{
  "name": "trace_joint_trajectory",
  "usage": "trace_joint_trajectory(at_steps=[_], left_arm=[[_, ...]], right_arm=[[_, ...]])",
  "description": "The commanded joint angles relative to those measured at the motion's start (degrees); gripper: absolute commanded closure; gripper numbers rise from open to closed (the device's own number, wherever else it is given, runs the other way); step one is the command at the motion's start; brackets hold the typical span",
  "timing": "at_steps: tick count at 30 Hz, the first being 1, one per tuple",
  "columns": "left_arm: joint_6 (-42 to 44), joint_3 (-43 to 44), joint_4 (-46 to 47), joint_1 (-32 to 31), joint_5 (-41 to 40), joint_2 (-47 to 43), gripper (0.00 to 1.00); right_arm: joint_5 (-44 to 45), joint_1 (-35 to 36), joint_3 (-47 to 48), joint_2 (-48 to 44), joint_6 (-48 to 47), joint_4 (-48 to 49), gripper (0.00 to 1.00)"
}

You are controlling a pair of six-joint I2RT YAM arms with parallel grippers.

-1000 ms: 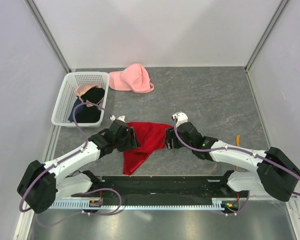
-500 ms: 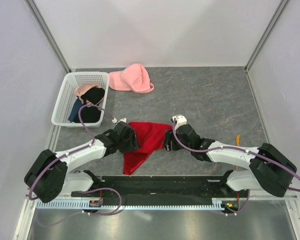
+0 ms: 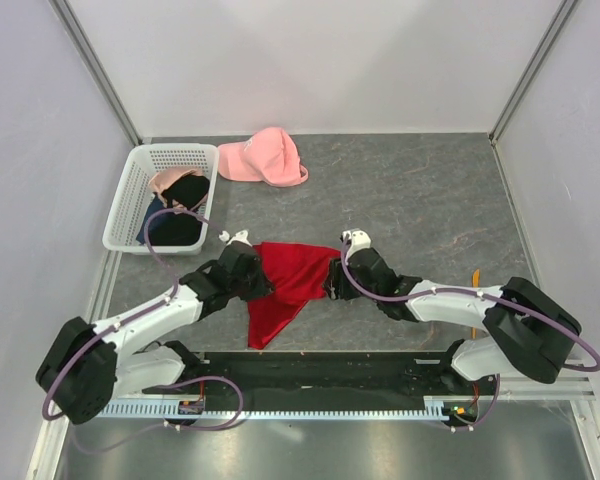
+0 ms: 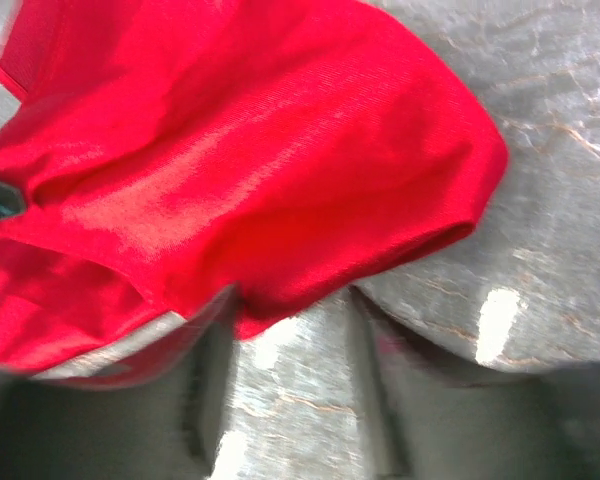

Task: Fold the napkin into a case and place the utensils inside
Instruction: Pick up the crumpled napkin from the center of the board, then flatten out the crumpled napkin at the center of the board.

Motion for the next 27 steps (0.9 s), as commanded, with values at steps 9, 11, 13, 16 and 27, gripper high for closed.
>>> trace_joint_trajectory(at_steps=[9, 11, 13, 16, 27], left_arm=[[12.89, 24.1, -3.98, -0.28, 5.7, -12.97, 0.98], [15.34, 31.71, -5.31, -0.28, 3.33, -14.64, 0.98], [16.93, 36.66, -5.66, -0.28, 2.61, -15.27, 0.98], [19.39, 48.24, -4.7, -0.28, 5.85, -14.92, 0.98], [13.42, 54.01, 0.84, -0.28, 26.35, -18.51, 0.98]], right_arm=[[-4.59, 0.16, 21.62, -7.25, -10.27, -15.74, 1.0], [-5.56, 0.25, 27.31, -9.97, -13.08, -19.19, 1.0], [-5.39, 0.25, 31.63, -12.51, -15.19, -25.08, 1.0], [-5.3, 0.16, 39.72, -15.68, -16.25, -30.89, 1.0], [-18.22, 0.07, 47.92, -25.97, -12.04, -37.23, 1.0]])
